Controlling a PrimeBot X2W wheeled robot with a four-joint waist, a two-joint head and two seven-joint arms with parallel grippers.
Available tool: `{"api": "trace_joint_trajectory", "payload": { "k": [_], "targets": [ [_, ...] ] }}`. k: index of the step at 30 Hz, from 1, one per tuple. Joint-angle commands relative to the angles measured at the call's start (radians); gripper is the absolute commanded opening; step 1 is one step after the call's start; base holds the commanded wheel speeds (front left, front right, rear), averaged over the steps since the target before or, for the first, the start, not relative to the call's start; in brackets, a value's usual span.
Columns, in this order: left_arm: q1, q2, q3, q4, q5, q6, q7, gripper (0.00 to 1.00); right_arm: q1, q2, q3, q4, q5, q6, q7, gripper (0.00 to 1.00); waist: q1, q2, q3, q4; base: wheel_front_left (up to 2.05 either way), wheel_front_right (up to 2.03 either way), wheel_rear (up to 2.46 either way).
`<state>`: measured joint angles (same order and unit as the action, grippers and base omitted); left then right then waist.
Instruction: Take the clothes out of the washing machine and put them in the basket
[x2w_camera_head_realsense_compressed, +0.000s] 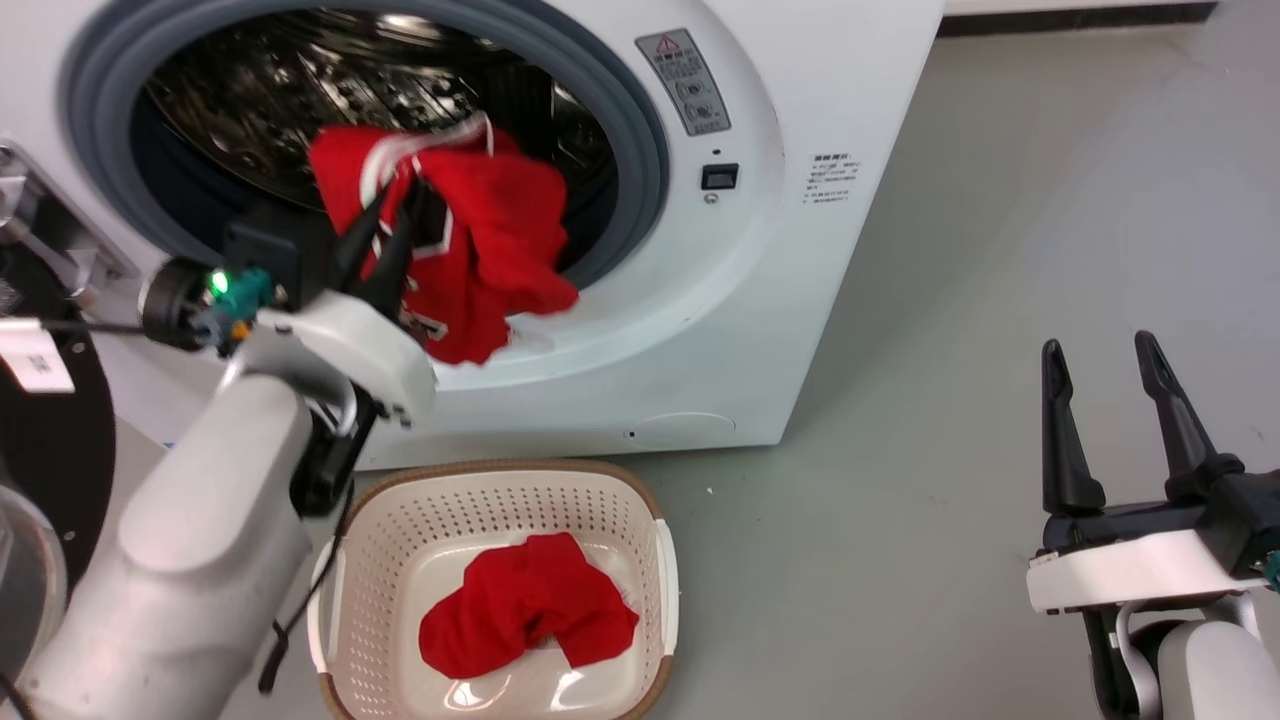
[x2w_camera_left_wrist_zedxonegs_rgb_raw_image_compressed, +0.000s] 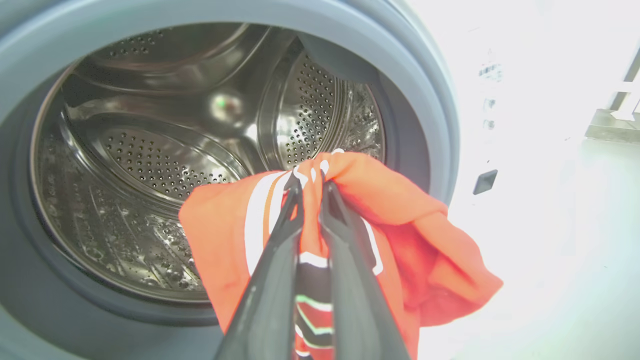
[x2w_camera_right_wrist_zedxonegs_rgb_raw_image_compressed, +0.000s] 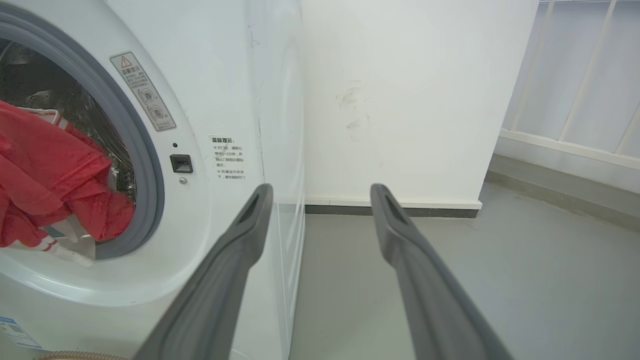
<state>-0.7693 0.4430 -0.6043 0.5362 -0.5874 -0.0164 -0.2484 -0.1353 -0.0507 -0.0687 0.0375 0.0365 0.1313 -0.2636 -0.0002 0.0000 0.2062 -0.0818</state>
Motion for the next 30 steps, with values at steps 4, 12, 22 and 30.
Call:
{"api": "trace_joint_trajectory", "payload": {
  "k": [4, 12, 22, 30],
  "targets": [
    [0.124, 0.035, -0.028, -0.109, -0.019, 0.024, 0.072, 0.0, 0.023, 0.001, -0.001, 0.0, 0.01, -0.001, -0.002, 1.0, 0.0002, 0.0, -0.032, 0.017, 0.0, 0.0, 0.0],
    [0.316, 0.057, -0.086, -0.144, -0.076, 0.043, 0.195, 0.0, 0.014, 0.001, 0.004, -0.013, 0.008, -0.001, -0.002, 1.0, 0.0002, 0.0, 0.002, 0.0, 0.0, 0.0, 0.0],
    [0.257, -0.009, -0.095, 0.126, -0.1, -0.006, 0.169, 0.0, -0.038, 0.001, 0.019, -0.036, 0.001, -0.001, -0.002, 1.0, 0.0002, 0.0, 0.148, -0.054, 0.0, 0.0, 0.0],
    [0.14, -0.076, -0.1, 0.389, -0.095, -0.042, 0.132, 0.0, -0.081, 0.001, 0.027, -0.064, 0.009, -0.001, -0.002, 1.0, 0.0002, 0.0, 0.297, -0.104, 0.0, 0.0, 0.0]
  ]
}}
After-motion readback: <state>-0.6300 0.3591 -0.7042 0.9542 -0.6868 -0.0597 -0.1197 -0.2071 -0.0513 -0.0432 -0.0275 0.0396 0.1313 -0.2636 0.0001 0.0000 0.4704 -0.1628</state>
